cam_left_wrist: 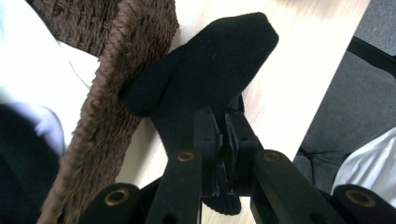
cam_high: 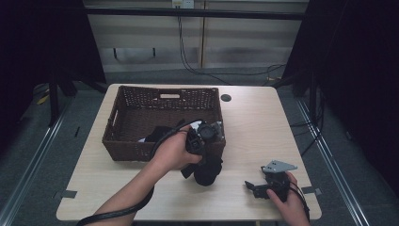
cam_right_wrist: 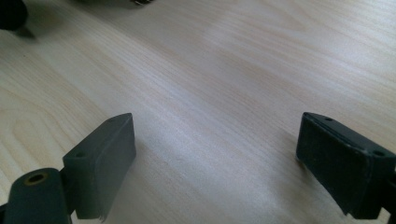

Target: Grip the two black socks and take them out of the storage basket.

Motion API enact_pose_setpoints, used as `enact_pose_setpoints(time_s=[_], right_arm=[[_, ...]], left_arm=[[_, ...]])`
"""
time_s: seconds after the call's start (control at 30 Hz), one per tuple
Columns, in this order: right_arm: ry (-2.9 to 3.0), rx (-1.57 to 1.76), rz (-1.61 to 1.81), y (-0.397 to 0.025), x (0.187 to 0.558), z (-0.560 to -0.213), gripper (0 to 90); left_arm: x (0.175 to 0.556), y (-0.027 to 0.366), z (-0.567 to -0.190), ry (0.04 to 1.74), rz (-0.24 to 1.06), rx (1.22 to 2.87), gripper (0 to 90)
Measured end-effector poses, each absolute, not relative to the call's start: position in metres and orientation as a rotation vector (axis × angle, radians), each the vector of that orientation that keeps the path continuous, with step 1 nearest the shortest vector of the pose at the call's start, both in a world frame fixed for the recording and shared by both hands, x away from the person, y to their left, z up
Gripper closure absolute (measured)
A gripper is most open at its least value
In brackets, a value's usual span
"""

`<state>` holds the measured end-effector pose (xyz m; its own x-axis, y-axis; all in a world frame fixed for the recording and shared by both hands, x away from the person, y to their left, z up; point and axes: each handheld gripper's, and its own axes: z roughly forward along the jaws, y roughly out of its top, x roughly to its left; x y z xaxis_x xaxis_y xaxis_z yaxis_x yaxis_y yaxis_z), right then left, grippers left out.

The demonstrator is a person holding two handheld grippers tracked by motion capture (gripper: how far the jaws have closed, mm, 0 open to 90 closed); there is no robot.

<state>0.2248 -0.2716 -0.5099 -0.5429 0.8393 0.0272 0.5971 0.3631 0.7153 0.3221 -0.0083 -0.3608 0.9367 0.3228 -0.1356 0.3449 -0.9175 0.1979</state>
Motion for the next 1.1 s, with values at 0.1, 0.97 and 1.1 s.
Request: enact_pose_setpoints(time_s=[0.1,0.97,1.1], right_arm=[[2.287,1.261,0.983,-0.272,0.225,-0.51,11.2],[2.287,1.261,0.983,-0.272,0.225,-0.51,11.2],[2.287,1.261,0.984,-0.272,0.225,-0.51,11.2]], left_arm=[[0.323,-0.01,-0.367,0.514,-0.169,2.878,84.3],[0.329,-0.004,-0.347,0.538,-0.172,2.813,69.0],[0.334,0.0,-0.335,0.561,-0.155,2.798,66.1]])
